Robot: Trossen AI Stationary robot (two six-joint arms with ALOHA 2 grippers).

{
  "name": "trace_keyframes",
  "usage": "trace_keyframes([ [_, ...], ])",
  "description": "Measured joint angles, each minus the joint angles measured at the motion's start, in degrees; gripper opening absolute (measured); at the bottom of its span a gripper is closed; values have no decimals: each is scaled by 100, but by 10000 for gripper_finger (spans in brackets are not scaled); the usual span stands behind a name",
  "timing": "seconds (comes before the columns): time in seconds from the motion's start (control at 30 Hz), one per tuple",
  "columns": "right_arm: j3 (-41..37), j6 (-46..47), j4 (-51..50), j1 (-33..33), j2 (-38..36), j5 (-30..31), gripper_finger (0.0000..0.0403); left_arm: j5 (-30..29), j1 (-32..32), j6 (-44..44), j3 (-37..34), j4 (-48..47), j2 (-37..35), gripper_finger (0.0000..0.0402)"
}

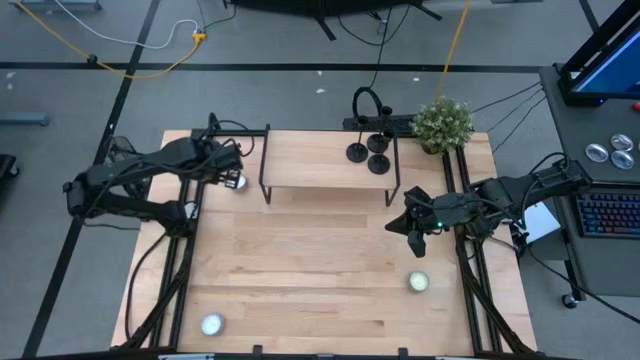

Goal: Pick & Place candle stick holders
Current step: Put the pink and violet patterned scented candle on the shelf

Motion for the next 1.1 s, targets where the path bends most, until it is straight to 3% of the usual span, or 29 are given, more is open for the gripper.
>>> trace_keyframes([
  [0.27, 0, 107, 19, 0, 0, -13, 0, 1032, 1304, 1288, -748, 1997, -29, 7],
  [0.47, 0, 163, 19, 0, 0, -13, 0, 1647, 2276, 2078, -897, 2416, 98, 24],
  [0.6, 0, 179, 25, 0, 0, -7, 0, 1939, 2585, 2482, -975, 2738, 248, 42],
  [0.77, 0, 302, 41, 0, 0, 13, 0, 1950, 2645, 2859, -1006, 3226, 392, 104],
  [1.1, 0, 557, 47, 0, 0, 29, 0, 1945, 2646, 3280, -1010, 3496, 1073, 275],
])
